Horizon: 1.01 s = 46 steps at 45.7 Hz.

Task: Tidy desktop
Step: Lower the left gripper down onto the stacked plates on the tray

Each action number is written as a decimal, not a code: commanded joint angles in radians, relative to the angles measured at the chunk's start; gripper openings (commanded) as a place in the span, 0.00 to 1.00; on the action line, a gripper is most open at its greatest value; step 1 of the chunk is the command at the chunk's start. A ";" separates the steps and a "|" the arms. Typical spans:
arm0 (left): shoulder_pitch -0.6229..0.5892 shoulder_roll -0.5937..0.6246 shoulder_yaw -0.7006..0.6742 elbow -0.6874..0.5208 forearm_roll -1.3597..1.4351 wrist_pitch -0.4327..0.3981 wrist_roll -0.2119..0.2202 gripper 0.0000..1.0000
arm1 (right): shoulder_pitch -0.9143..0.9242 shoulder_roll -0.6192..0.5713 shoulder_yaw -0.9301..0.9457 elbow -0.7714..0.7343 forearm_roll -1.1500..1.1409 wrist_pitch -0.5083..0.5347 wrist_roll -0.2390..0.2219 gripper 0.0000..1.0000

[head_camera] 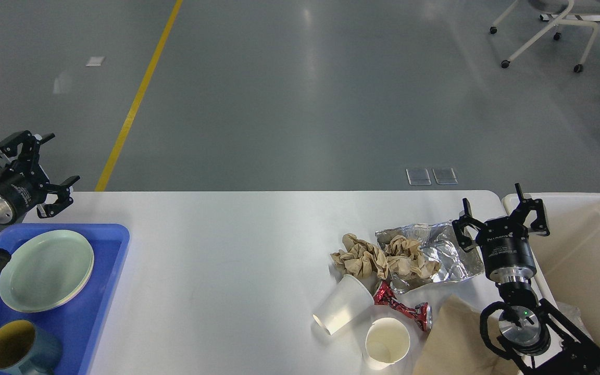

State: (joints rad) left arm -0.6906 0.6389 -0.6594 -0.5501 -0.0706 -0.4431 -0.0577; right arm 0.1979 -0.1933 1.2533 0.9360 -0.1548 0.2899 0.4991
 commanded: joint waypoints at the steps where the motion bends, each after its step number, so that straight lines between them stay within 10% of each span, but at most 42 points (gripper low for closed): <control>1: 0.069 -0.067 -0.172 -0.008 0.000 0.007 -0.005 0.96 | 0.000 0.000 0.000 0.000 0.000 0.000 -0.001 1.00; 13: 0.344 -0.123 -0.393 -0.310 0.060 0.017 -0.191 0.96 | 0.000 0.000 0.000 0.000 0.000 0.000 -0.001 1.00; 24: 0.450 -0.265 -0.747 -0.330 0.340 0.014 -0.191 0.96 | 0.000 0.000 0.000 0.000 0.000 0.000 0.001 1.00; 46: 0.505 -0.292 -0.749 -0.318 0.373 0.009 -0.186 0.97 | 0.000 0.000 0.000 0.000 0.000 0.000 -0.001 1.00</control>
State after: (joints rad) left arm -0.1862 0.3515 -1.4181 -0.8719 0.2890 -0.4369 -0.2510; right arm 0.1979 -0.1933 1.2532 0.9359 -0.1549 0.2899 0.4994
